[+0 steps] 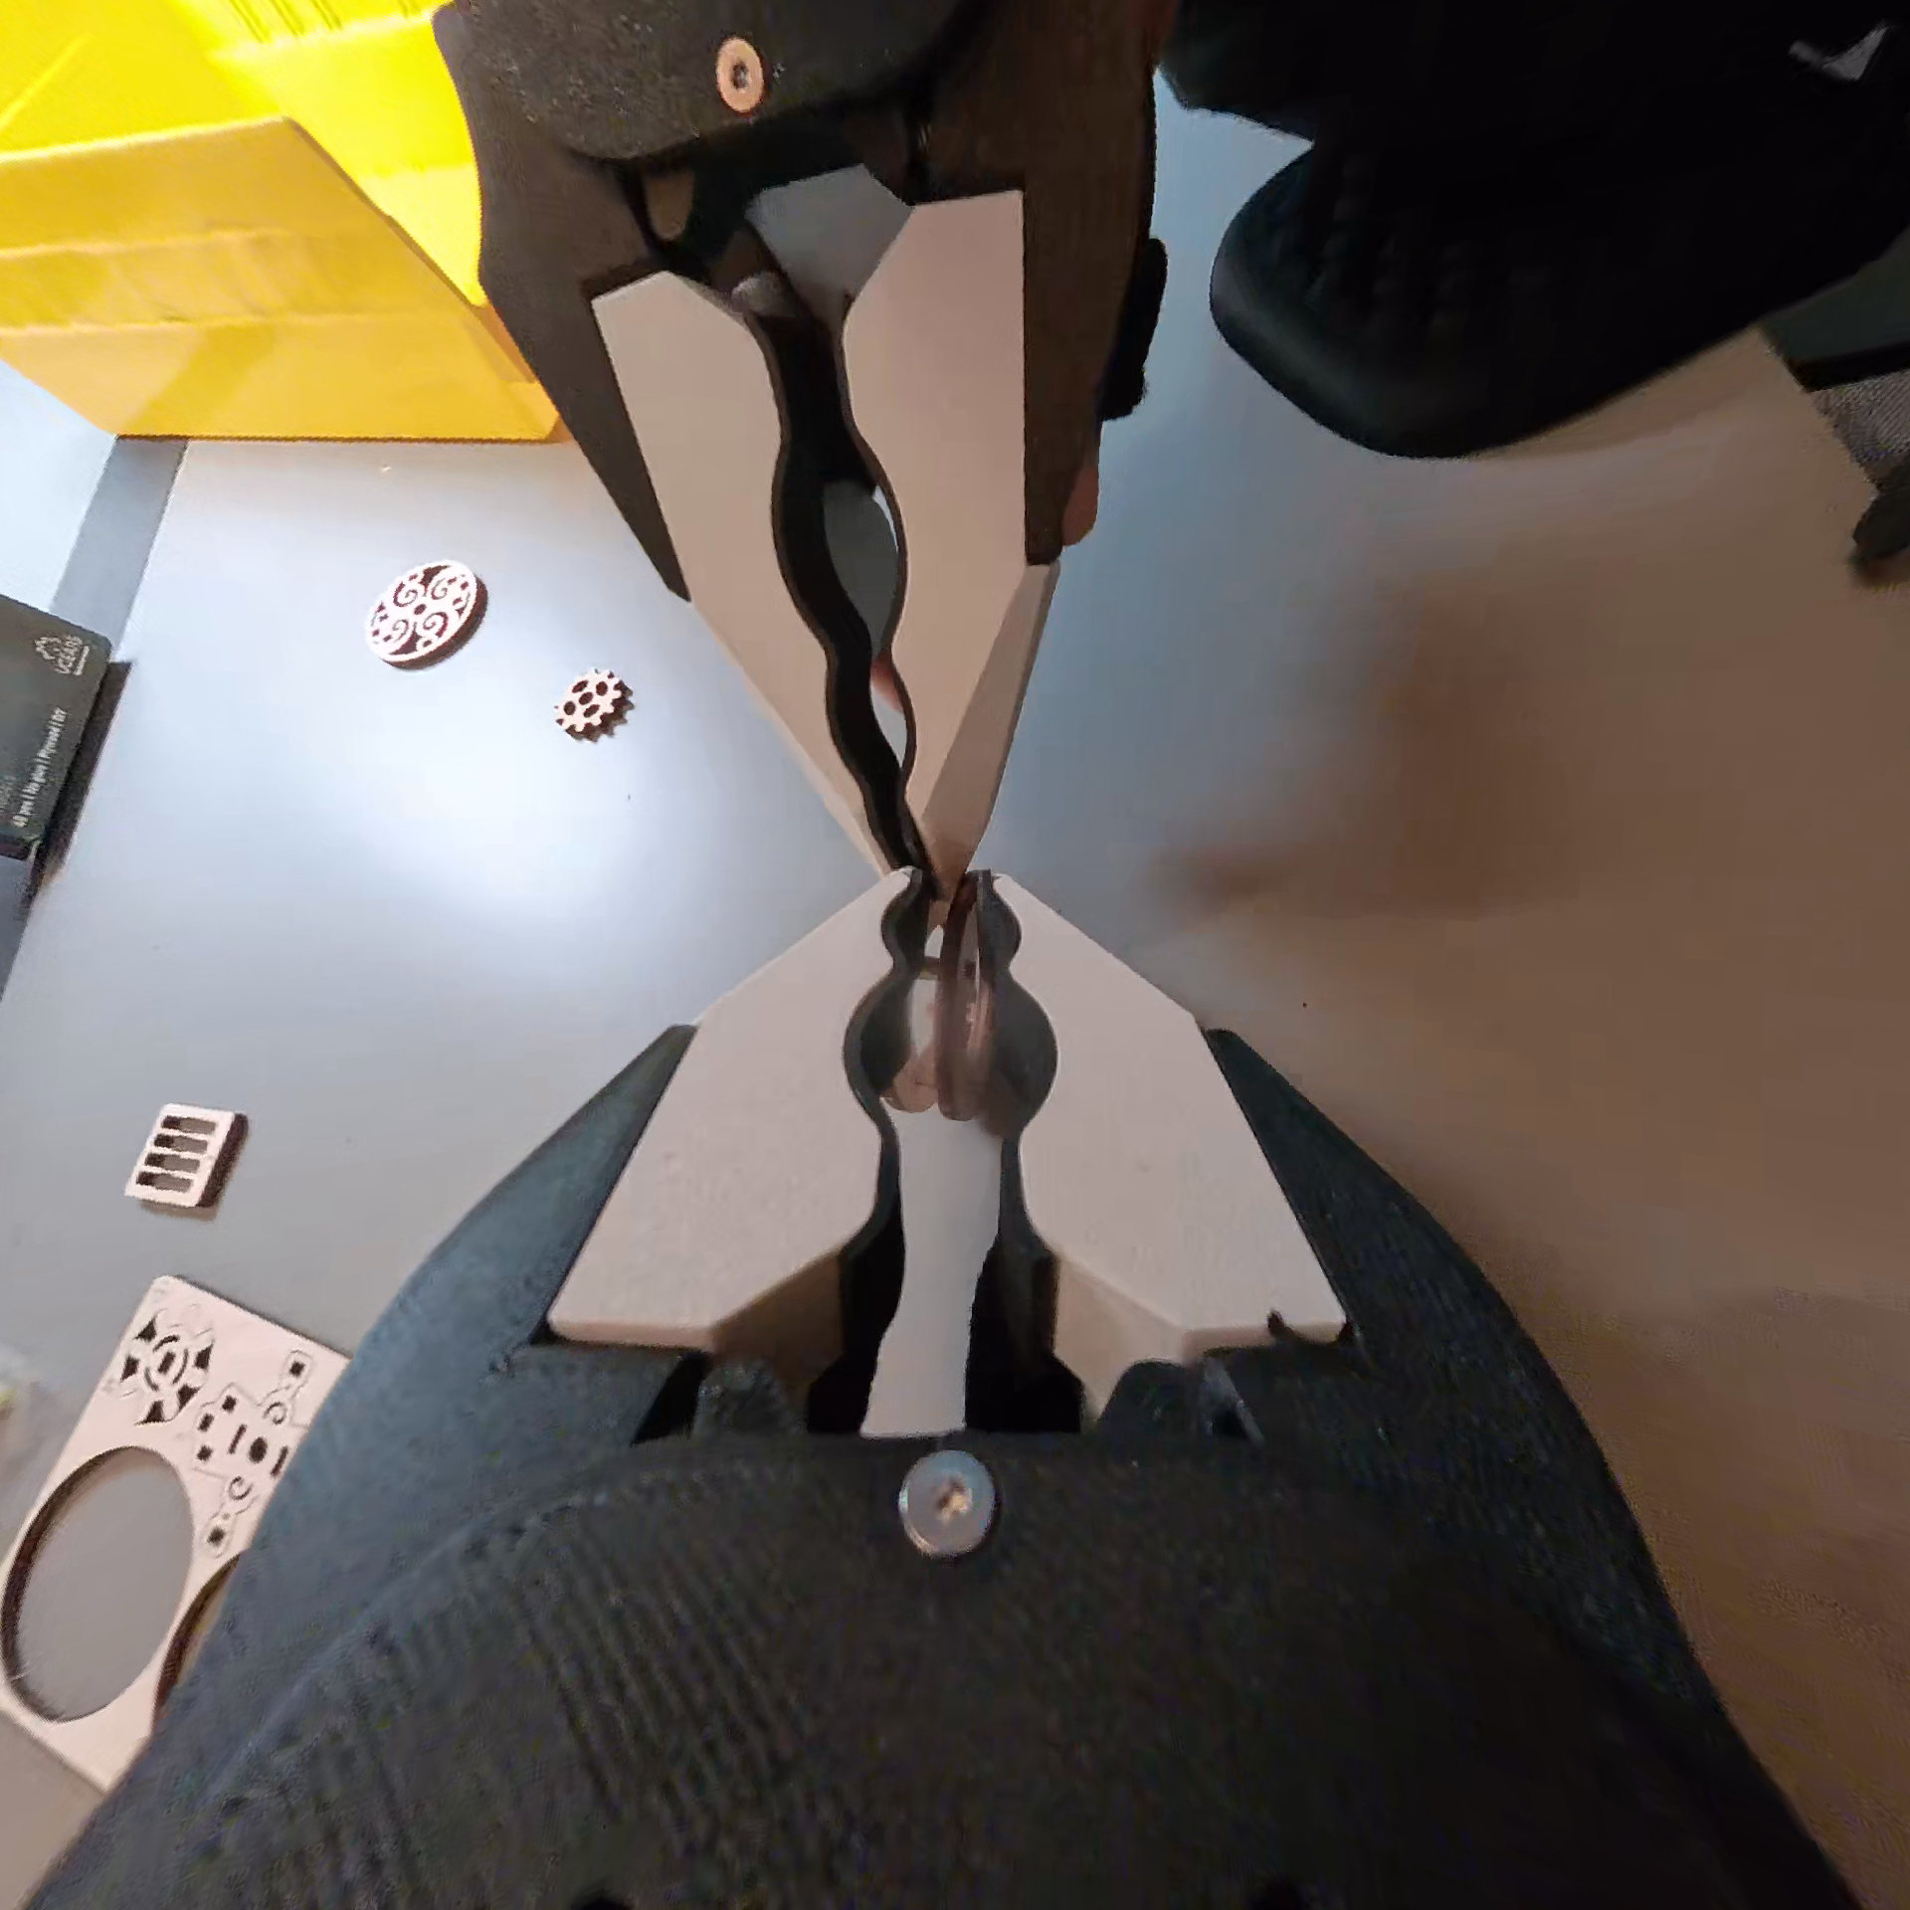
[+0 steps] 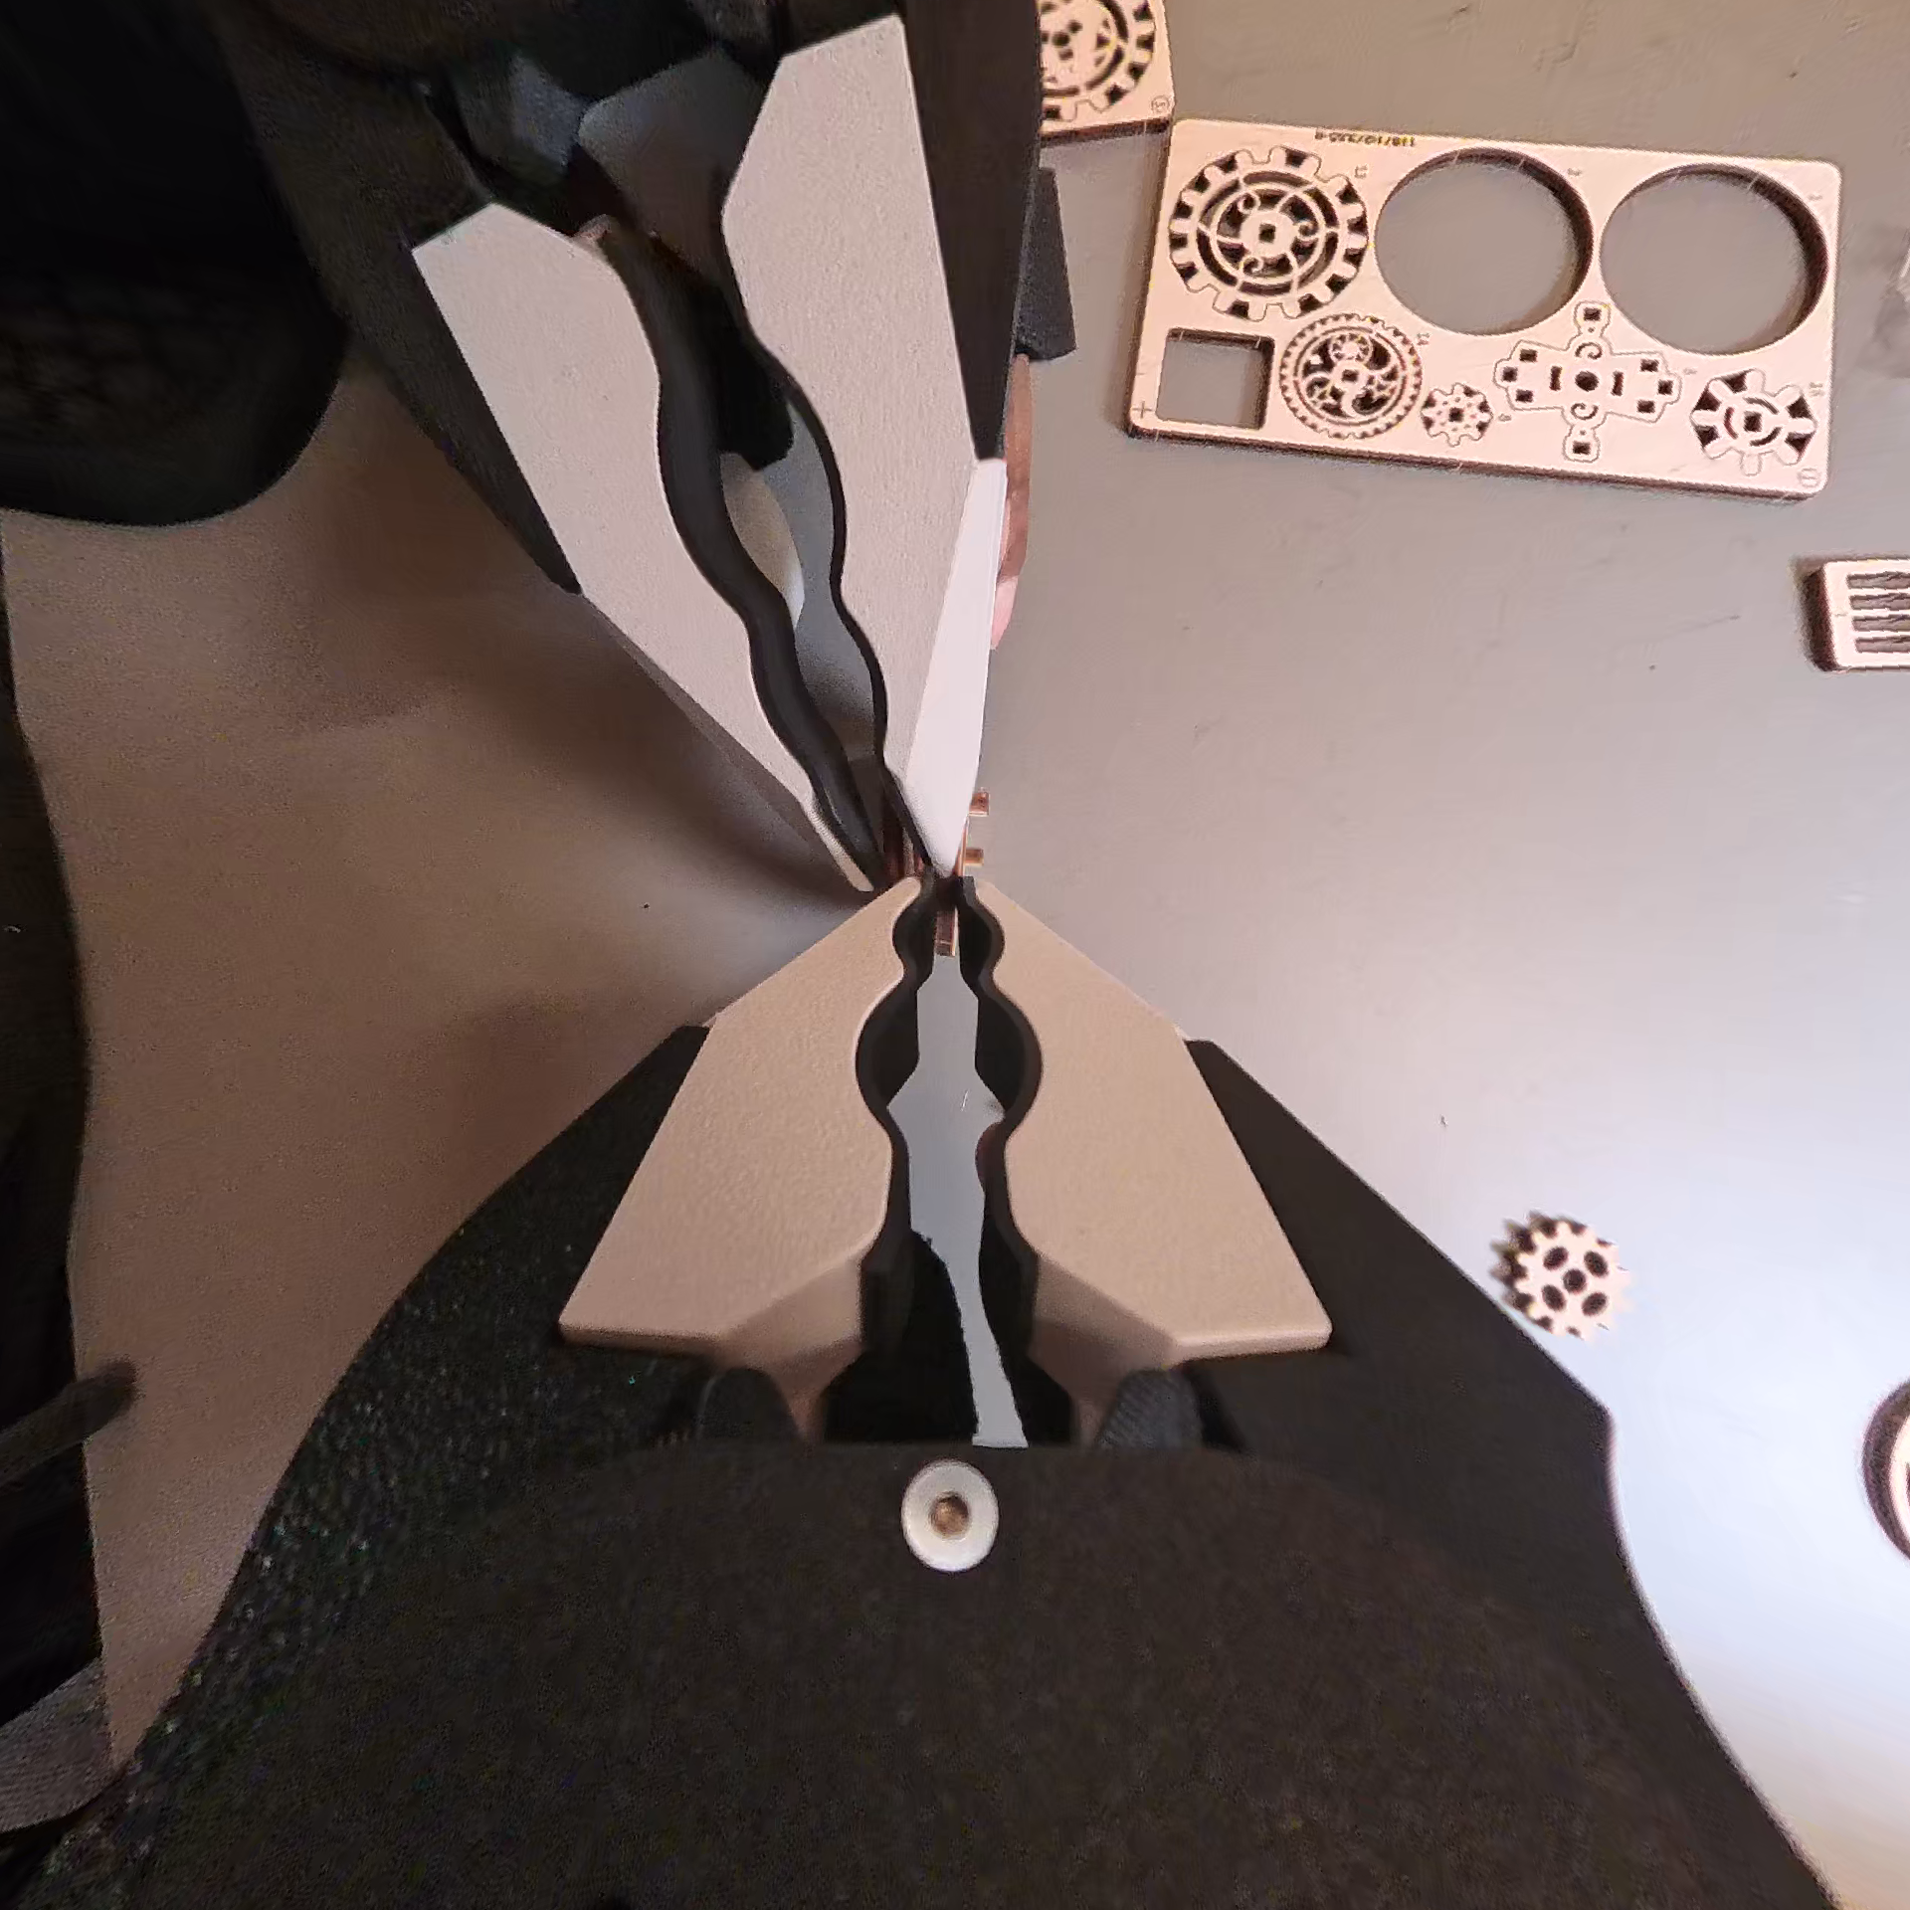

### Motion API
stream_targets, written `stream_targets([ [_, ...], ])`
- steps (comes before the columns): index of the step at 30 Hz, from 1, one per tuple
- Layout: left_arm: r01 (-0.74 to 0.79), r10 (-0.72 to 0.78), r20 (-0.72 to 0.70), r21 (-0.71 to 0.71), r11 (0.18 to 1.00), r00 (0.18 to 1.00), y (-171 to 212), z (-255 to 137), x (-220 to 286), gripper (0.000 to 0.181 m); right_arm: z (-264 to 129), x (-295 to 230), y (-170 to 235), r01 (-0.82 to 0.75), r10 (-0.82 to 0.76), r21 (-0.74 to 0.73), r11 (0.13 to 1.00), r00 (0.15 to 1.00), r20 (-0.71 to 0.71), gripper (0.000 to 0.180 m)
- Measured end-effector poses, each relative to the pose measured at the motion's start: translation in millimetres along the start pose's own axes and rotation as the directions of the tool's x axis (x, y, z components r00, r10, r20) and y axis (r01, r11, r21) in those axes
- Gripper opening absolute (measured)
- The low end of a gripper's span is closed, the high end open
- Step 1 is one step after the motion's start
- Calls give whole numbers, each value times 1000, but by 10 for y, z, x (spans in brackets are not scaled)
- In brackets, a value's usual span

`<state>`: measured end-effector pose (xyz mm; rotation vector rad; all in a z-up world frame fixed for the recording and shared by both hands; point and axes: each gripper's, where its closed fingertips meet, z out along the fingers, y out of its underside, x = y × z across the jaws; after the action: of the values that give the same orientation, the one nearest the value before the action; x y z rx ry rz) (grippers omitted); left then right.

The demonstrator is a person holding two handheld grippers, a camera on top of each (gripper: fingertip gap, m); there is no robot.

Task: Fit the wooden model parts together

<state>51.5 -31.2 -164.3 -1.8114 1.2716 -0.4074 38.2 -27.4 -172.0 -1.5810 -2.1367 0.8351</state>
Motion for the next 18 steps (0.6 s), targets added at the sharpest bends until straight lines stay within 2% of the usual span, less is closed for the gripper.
stream_targets([
  [1,-8,8,3,-11,1000,1000,5,-2,2,7,-2,-3,-1,-2,2,-5,1000,1000,-3,1],
  [12,1,0,18,-49,999,1000,35,-10,-7,4,-35,21,19,-14,14,-19,1000,1000,-19,1],
  [18,-8,7,-16,-73,997,1000,38,-15,38,2,-27,11,-4,45,-45,-9,999,999,-22,0],
])
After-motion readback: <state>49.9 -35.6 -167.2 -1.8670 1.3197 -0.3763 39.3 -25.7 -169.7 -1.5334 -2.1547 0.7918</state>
